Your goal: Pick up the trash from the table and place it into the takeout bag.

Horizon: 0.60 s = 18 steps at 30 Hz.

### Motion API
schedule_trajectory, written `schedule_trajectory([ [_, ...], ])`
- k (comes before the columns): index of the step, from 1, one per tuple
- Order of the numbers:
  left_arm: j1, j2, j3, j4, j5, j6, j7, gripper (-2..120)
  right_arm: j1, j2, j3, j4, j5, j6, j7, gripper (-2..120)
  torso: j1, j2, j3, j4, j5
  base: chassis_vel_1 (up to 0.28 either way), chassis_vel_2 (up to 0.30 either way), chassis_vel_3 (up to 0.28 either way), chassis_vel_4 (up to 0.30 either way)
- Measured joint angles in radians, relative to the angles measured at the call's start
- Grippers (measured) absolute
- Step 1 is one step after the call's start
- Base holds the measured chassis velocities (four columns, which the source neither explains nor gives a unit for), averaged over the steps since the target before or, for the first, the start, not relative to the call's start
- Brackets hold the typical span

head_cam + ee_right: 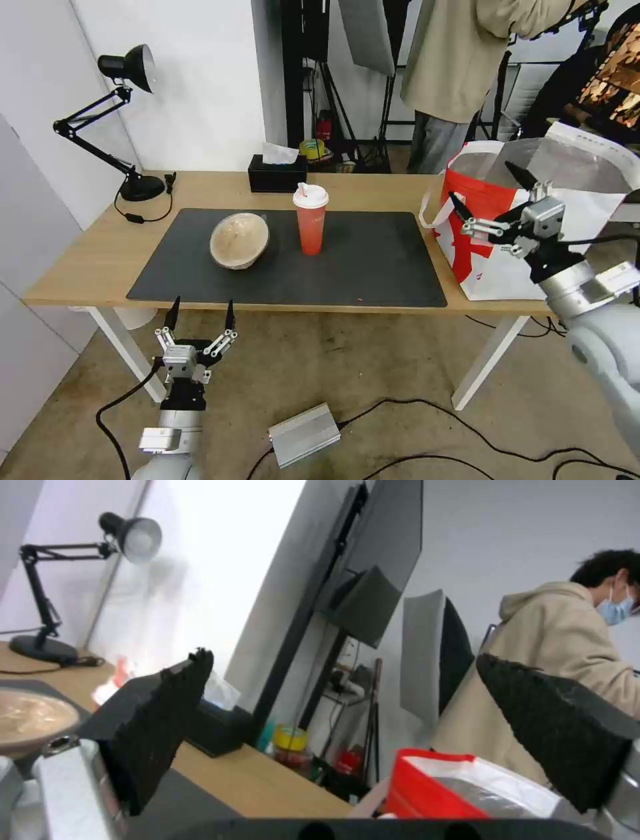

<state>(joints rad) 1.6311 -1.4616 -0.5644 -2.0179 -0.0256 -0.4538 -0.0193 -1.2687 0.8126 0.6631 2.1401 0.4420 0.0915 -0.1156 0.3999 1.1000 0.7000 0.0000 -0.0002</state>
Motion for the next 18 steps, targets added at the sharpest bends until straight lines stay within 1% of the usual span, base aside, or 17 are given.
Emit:
schedule_trajectory([
  [2, -0.002, 0.0, -0.001, 0.001, 0.0, 0.0, 0.0, 100, -0.01, 0.011, -0.003, 0.005, -0.011, 0.006, 0.0, 100, 0.0, 0.0, 0.0, 0.0, 0.0001, 0.0, 0.0, 0.0, 0.0],
  [4, -0.005, 0.002, -0.003, 0.004, -0.001, 0.0, 0.0, 100, -0.034, 0.04, -0.006, 0.009, -0.038, 0.025, 0.001, 100, 0.0, 0.0, 0.0, 0.0, 0.0001, 0.0, 0.0, 0.0, 0.0],
  [5, -0.005, 0.002, -0.003, 0.004, -0.001, 0.0, 0.0, 100, -0.034, 0.04, -0.006, 0.009, -0.038, 0.025, 0.001, 100, 0.0, 0.0, 0.0, 0.0, 0.0001, 0.0, 0.0, 0.0, 0.0],
  [9, -0.009, 0.005, -0.007, 0.009, -0.005, 0.0, 0.0, 100, -0.088, 0.09, -0.014, 0.006, -0.077, 0.066, -0.002, 100, 0.0, 0.0, 0.0, 0.0001, 0.0001, 0.0, 0.0, 0.0, 0.0],
  [15, -0.01, 0.005, -0.007, 0.011, -0.005, 0.0, 0.0, 100, -0.144, 0.132, -0.022, 0.001, -0.1, 0.098, -0.002, 100, 0.0, 0.0, 0.0, 0.0001, 0.0001, 0.0, 0.0, 0.0, 0.0],
  [18, -0.008, 0.005, -0.008, 0.009, -0.005, 0.0, 0.0, 100, -0.196, 0.159, -0.026, 0.005, -0.118, 0.123, -0.004, 100, 0.0, 0.0, 0.0, 0.0, 0.0001, 0.0, 0.0, 0.0, 0.0],
])
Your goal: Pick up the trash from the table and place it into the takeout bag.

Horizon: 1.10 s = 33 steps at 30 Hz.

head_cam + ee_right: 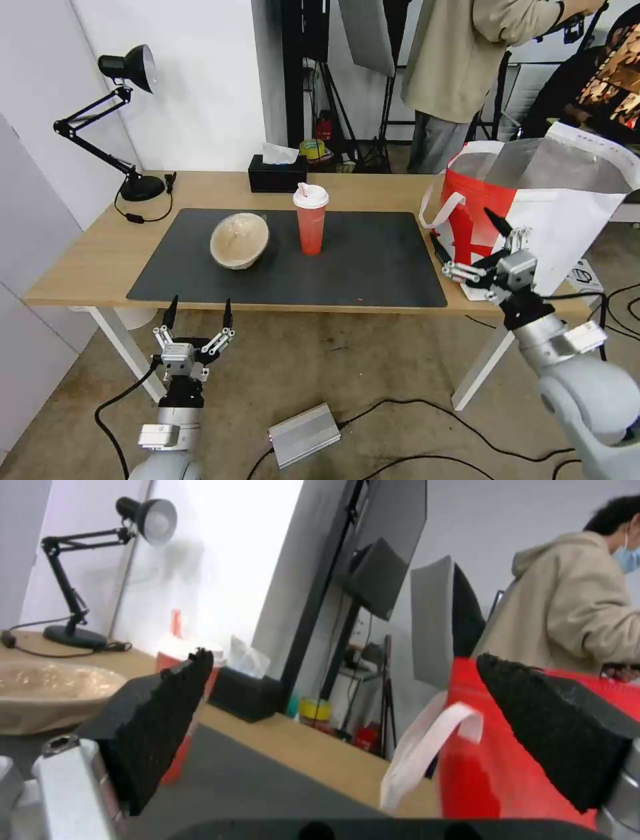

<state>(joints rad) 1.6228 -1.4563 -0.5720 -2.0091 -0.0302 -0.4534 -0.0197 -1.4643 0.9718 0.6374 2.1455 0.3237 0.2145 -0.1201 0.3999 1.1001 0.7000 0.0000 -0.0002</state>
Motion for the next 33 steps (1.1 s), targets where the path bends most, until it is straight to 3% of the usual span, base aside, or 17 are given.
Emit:
schedule_trajectory([
  [22, 0.01, -0.008, -0.012, -0.014, 0.004, -0.003, 0.0, 100, -0.153, 0.153, -0.034, -0.045, -0.088, 0.148, -0.023, 100, 0.0, 0.0, 0.0, 0.0, 0.0001, 0.0, 0.0, 0.0, 0.0],
  [33, 0.016, -0.011, -0.022, -0.019, 0.006, -0.004, 0.0, 100, -0.158, 0.171, -0.033, -0.058, -0.095, 0.174, -0.027, 100, 0.0, 0.0, 0.0, 0.0, 0.0001, 0.0, 0.0, 0.0, 0.0],
])
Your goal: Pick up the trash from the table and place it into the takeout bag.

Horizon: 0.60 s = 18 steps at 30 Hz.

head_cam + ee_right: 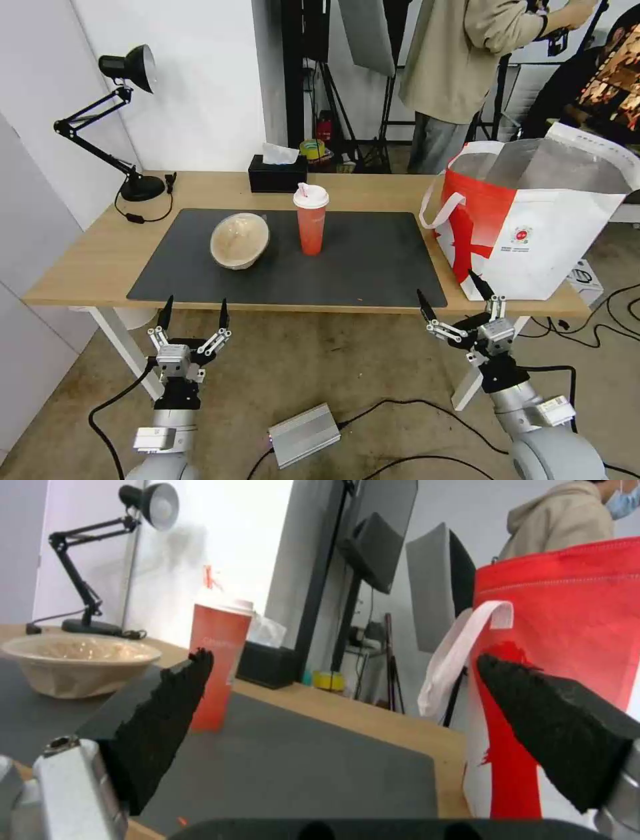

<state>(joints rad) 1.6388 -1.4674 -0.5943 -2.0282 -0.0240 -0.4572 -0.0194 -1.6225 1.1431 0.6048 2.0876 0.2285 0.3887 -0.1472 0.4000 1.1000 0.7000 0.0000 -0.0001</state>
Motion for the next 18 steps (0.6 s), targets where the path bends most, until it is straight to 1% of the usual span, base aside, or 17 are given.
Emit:
schedule_trajectory([
  [18, -0.001, -0.007, 0.002, -0.004, 0.002, 0.001, 0.0, 100, -0.01, 0.01, -0.013, -0.007, -0.019, 0.011, -0.001, 100, 0.0, 0.0, 0.0, 0.0, 0.0, 0.0, 0.0, 0.0, 0.0],
])
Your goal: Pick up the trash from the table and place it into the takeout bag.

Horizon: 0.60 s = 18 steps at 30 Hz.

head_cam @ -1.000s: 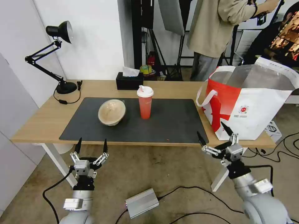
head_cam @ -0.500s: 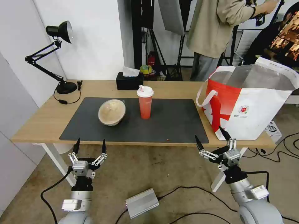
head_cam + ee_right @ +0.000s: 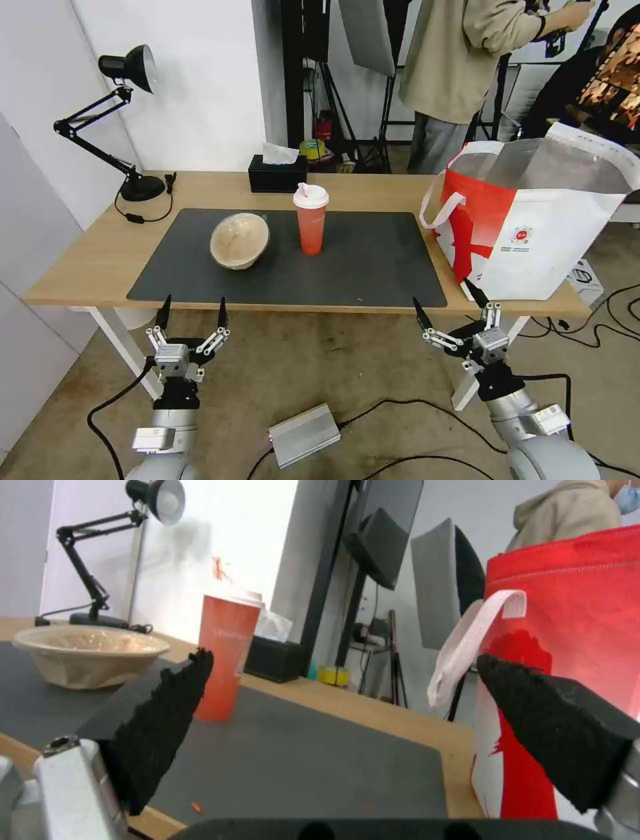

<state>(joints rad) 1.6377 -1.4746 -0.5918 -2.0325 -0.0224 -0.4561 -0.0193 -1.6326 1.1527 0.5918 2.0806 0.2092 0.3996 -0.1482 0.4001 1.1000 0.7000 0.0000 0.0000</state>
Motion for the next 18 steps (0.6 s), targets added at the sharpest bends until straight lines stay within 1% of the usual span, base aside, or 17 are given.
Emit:
schedule_trajectory([
  [10, 0.003, 0.003, -0.003, 0.0, -0.001, 0.0, 0.0, 100, 0.006, -0.004, -0.003, 0.0, 0.001, -0.003, 0.001, 100, 0.0, 0.0, 0.0, 0.0, 0.0, 0.0, 0.0, 0.0, 0.0],
  [16, 0.009, 0.004, -0.005, 0.0, -0.001, -0.004, 0.0, 100, 0.045, -0.026, -0.021, 0.002, 0.004, -0.039, 0.005, 100, 0.0, 0.0, 0.0, -0.0001, 0.0, 0.0, 0.0, 0.0, 0.0],
  [18, 0.013, 0.001, -0.004, 0.0, 0.0, -0.005, 0.0, 100, 0.08, -0.049, -0.039, 0.017, 0.004, -0.077, 0.01, 100, 0.0, 0.0, 0.0, 0.0001, 0.0, 0.0, 0.0, 0.0, 0.0],
])
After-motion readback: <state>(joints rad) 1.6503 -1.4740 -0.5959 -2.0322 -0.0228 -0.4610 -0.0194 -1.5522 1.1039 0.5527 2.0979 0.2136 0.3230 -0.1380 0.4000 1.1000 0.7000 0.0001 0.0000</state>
